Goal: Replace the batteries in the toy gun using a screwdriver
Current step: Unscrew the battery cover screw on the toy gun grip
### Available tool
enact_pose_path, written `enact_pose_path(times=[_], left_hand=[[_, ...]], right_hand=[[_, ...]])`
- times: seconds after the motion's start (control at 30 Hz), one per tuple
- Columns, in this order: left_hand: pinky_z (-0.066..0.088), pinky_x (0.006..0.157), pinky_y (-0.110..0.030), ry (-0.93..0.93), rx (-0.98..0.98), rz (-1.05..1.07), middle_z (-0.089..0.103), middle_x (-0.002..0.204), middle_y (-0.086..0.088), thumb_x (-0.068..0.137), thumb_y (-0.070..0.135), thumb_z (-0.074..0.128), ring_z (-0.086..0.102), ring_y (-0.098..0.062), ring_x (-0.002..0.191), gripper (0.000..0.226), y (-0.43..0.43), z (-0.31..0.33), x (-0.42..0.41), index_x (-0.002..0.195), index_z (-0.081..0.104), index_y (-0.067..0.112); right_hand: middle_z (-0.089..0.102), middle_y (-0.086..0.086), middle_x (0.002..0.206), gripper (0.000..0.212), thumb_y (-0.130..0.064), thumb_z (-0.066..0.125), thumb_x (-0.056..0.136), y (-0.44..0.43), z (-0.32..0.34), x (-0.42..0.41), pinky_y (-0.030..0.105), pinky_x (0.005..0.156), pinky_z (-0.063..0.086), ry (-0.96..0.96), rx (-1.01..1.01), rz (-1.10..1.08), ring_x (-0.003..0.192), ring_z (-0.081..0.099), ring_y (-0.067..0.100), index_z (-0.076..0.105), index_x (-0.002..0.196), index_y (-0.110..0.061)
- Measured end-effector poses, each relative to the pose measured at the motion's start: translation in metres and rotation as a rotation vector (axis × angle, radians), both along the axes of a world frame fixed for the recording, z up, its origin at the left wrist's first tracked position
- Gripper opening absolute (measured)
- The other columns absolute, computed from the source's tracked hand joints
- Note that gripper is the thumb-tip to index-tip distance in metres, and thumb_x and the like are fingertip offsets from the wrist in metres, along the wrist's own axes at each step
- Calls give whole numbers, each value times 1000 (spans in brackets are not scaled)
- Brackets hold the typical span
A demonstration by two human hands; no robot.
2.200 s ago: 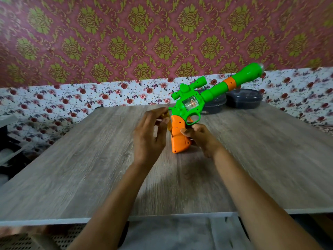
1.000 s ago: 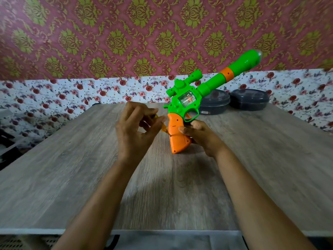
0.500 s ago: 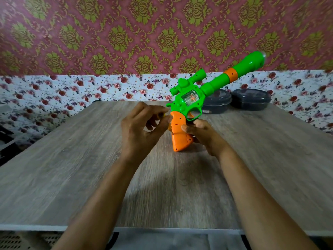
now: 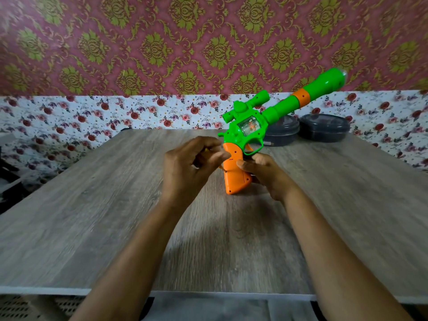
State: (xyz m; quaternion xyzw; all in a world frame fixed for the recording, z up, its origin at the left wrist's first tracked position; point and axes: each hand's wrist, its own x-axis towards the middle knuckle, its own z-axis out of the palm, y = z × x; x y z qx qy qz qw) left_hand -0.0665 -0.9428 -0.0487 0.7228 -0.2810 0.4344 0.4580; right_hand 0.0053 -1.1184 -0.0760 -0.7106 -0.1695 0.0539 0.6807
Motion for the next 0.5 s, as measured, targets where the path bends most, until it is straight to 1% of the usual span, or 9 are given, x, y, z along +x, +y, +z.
enact_pose_path(times=[0.07,0.13,0.17,0.23,0.27,0.33,0.4,0.47,0.5], left_hand=[[56,54,-35,7,37,-50,68,87,4,89,29,52,67,-10,65,24,1,0,0,109,61,19],[59,61,-30,19,78,-83,67,96,4,88,19,43,69,-8,71,35,1,-1,0,120,56,14],[59,63,-29,23,89,-79,66,99,7,88,16,42,69,-6,73,38,2,-1,2,123,54,14],[59,65,-30,9,110,-46,64,104,13,89,16,45,69,-3,75,37,2,-2,4,126,53,17],[59,64,-31,-8,123,-22,65,104,13,91,19,48,69,-5,75,36,2,-2,5,127,52,18],[57,65,-32,-51,138,19,66,102,7,89,20,56,69,-9,76,34,1,-2,5,123,57,14],[56,63,-25,-76,115,40,64,96,2,84,18,66,65,-8,75,27,2,-1,5,109,64,9],[52,57,-21,-76,70,82,60,91,1,79,24,71,60,-6,69,23,3,1,4,95,62,11],[51,54,-23,-57,38,101,60,88,3,77,28,72,59,-7,65,24,3,1,4,92,59,14]], right_hand=[[65,-2,102,29,-14,53,91,-1,0,0,14,65,54,-1,-27,-16,86,64,4,54,120,-16],[65,-3,103,26,-16,53,91,-3,-1,2,17,70,54,0,-35,-26,90,62,8,54,118,-19],[65,-3,104,26,-17,54,91,-3,-1,3,21,74,54,3,-43,-34,94,62,10,54,117,-19],[64,0,108,26,-19,55,90,-3,-1,4,30,84,51,6,-59,-51,99,61,16,54,117,-20],[64,0,107,26,-19,55,90,-3,-1,4,30,84,51,2,-59,-51,99,61,16,55,116,-20],[65,-4,100,25,-17,55,91,-3,-2,4,22,74,53,-4,-47,-42,92,63,10,55,115,-19],[66,-6,96,30,-15,58,89,-2,-1,2,15,64,53,-5,-22,-20,83,65,3,55,119,-15],[66,-5,96,44,-20,64,79,-2,-1,1,13,62,52,-8,6,2,78,67,-1,54,121,-11],[66,-4,95,49,-22,61,74,-2,-1,1,13,61,52,-10,19,8,76,67,-3,54,121,-10]])
